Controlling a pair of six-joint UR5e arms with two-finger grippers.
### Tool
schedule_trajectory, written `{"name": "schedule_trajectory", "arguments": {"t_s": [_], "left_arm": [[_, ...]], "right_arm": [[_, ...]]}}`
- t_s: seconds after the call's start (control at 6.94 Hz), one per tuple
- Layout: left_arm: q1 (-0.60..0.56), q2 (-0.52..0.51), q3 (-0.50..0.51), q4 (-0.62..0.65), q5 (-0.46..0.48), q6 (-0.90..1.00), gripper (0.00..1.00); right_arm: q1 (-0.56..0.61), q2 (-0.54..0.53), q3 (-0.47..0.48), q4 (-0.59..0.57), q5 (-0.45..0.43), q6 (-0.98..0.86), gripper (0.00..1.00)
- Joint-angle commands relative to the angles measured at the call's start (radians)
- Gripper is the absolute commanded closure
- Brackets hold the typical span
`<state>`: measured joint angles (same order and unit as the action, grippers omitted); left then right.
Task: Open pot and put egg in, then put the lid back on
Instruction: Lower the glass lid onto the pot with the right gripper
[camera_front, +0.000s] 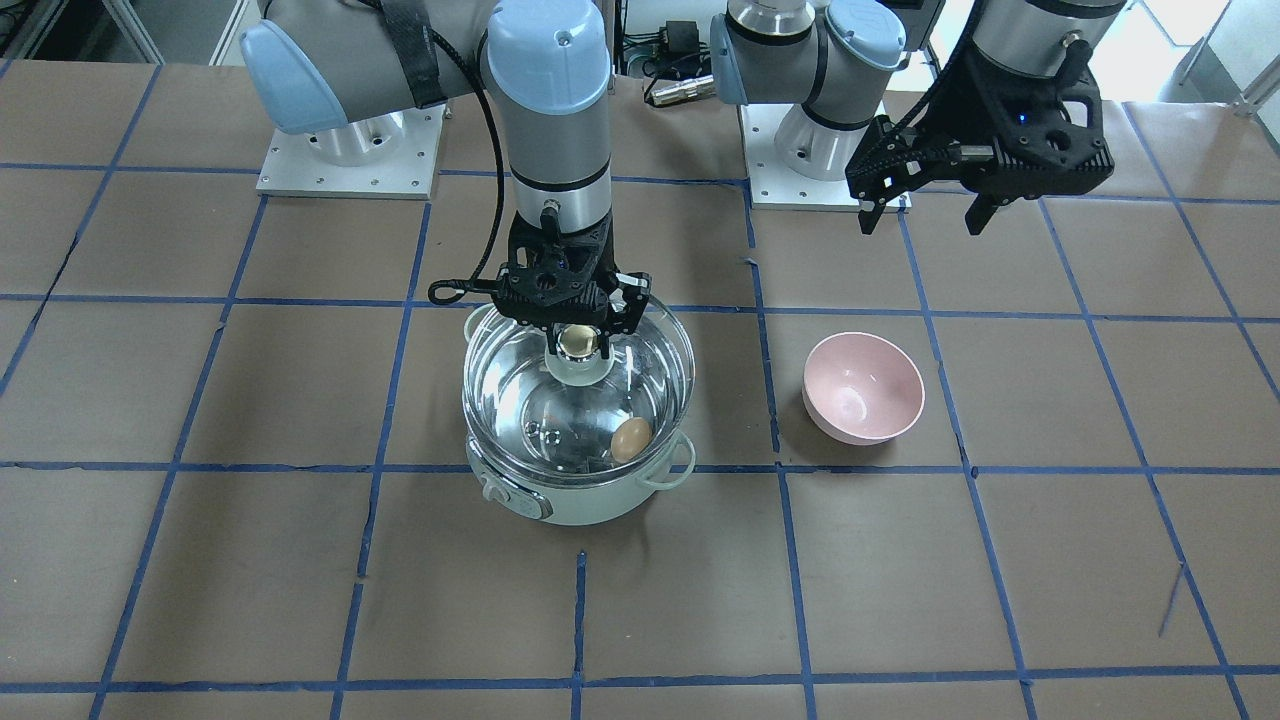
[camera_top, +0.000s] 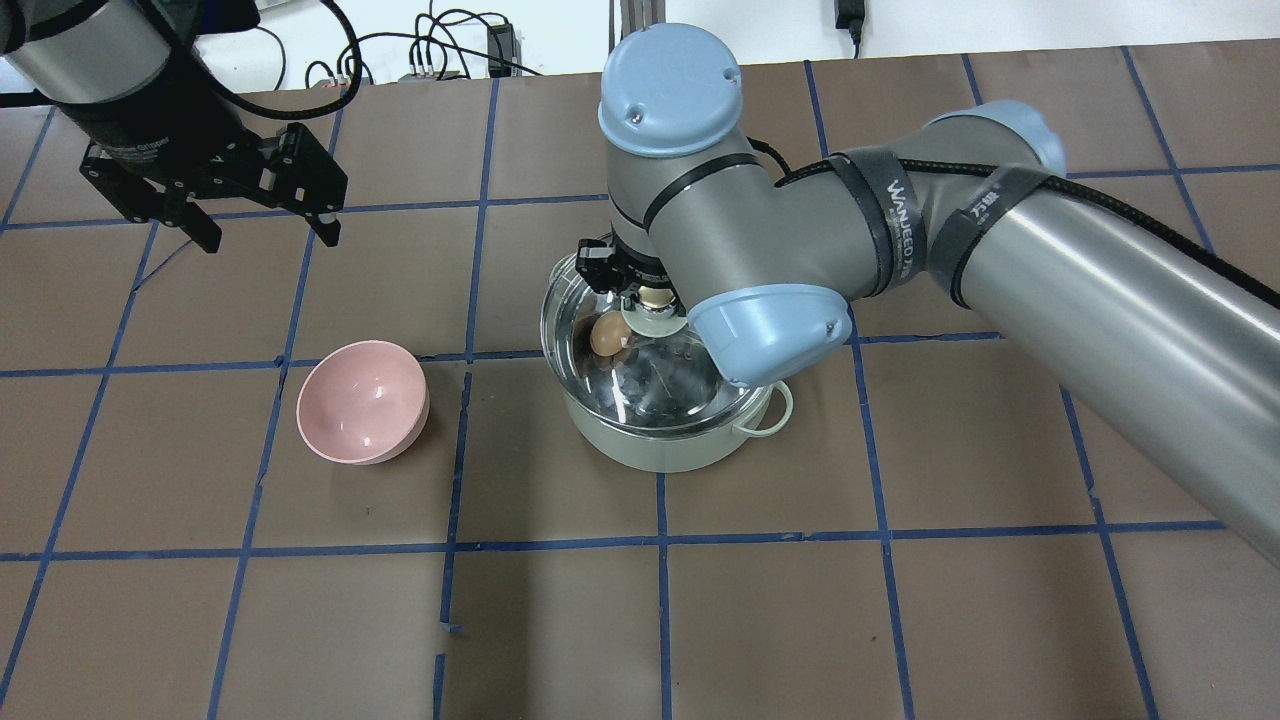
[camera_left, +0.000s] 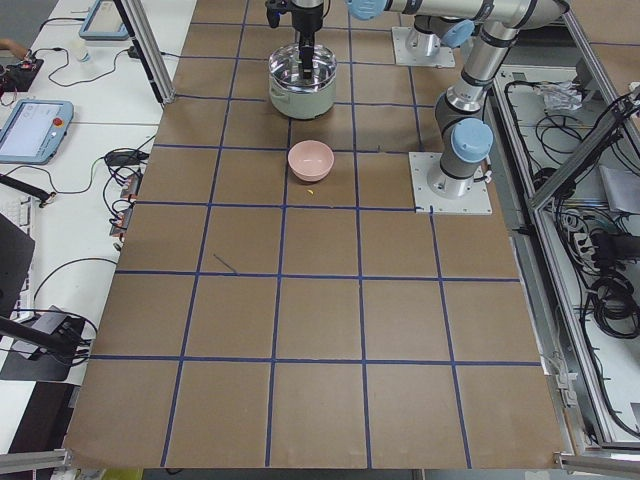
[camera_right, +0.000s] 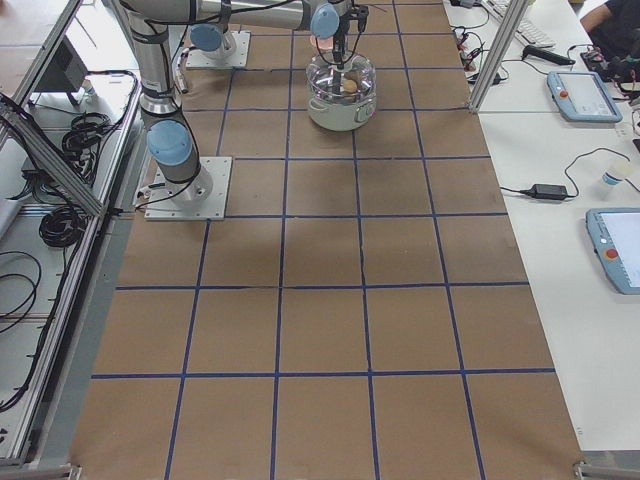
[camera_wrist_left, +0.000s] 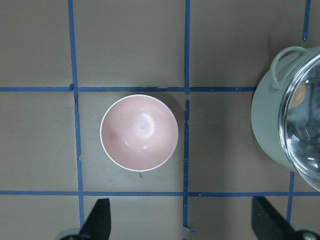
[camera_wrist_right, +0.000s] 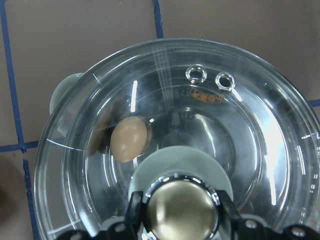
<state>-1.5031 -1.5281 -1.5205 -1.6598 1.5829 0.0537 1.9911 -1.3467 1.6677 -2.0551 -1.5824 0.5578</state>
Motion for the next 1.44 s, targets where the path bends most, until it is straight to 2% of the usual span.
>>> {"name": "schedule_trajectory", "arguments": {"t_s": [0.0, 0.72, 1.3], "left_arm": [[0.000, 0.000, -0.001, 0.000, 0.000, 0.000, 0.00], [0.001, 0.000, -0.003, 0.002, 0.000, 0.000, 0.00], [0.001, 0.000, -0.003, 0.002, 0.000, 0.000, 0.00]], "right_arm": [[0.000, 0.001, 0.001, -0.025, -0.005, -0.002, 0.49], [0.000, 0.001, 0.004, -0.042, -0.005, -0.010, 0.48], [0.000, 0.001, 0.004, -0.043, -0.007, -0.030, 0.39]]}}
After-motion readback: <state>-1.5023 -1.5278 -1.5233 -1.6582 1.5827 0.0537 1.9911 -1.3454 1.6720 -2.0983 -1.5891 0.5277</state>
